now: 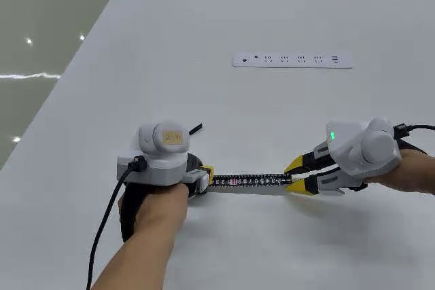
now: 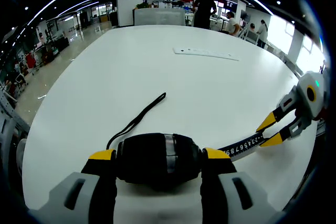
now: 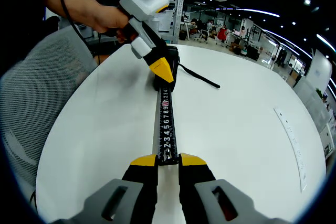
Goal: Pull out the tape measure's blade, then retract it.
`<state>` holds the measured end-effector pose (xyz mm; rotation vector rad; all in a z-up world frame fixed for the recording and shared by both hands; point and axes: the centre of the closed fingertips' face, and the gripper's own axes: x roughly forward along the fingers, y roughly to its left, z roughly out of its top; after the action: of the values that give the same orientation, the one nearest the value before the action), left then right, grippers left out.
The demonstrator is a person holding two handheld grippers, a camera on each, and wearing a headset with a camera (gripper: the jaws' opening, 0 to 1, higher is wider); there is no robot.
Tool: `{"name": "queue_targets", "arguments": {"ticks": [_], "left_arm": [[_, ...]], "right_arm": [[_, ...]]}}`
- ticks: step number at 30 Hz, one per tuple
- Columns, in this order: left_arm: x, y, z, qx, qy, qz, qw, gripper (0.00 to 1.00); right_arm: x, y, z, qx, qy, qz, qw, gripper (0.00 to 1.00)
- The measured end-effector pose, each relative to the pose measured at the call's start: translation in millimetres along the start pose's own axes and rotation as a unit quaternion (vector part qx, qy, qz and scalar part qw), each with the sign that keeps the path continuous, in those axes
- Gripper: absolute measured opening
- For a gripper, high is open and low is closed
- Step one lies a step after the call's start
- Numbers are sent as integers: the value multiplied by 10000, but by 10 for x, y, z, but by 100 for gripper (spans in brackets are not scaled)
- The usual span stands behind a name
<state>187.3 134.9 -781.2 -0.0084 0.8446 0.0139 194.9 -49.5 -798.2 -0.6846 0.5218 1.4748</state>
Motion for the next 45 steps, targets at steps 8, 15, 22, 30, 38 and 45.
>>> {"name": "queue_targets", "arguments": {"ticks": [8, 15, 22, 30, 38, 45], "left_arm": [[-10, 2, 0, -48, -13, -45, 10000, 61], [8, 23, 7, -44, 12, -52, 10000, 61], [33, 33, 7, -70, 5, -67, 10000, 61], [-14, 19, 6, -100, 0, -91, 9999, 61], [25, 50, 12, -176, -9, -138, 9997, 61], [28, 55, 15, -202, -16, -162, 9997, 61]], "right_arm": [[32, 1, 42, -15, -13, 26, 10000, 14], [68, -5, 30, -10, -20, 38, 10000, 14], [76, 1, 72, -13, -31, 49, 10000, 14], [97, 16, 108, -20, -48, 67, 10000, 14], [129, 3, 132, -39, -68, 70, 9999, 14], [161, -5, 141, -67, -80, 81, 9999, 14]]}}
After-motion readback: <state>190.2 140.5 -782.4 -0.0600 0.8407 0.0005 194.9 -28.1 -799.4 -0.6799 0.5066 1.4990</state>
